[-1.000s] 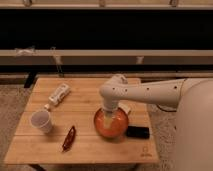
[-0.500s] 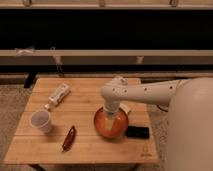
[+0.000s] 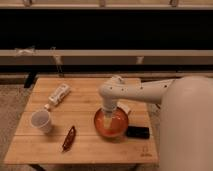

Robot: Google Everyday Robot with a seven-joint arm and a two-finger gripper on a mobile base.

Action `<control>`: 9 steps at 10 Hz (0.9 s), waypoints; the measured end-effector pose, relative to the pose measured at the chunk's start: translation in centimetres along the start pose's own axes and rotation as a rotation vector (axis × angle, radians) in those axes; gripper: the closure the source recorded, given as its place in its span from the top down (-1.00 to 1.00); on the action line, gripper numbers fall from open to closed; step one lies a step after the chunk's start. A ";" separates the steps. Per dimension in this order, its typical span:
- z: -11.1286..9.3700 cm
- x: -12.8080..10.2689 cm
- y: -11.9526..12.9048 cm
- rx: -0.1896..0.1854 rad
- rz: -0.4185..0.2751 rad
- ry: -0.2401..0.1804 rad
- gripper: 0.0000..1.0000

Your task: Push the ceramic bowl across the table

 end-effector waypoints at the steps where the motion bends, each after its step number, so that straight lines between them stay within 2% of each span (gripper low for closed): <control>1: 0.3 -0.6 -0.5 -0.004 -0.007 -0.003 0.44; 5: 0.9 -2.7 -2.0 -0.010 -0.037 -0.019 0.44; 9: 0.4 -5.1 -3.5 0.003 -0.069 -0.050 0.44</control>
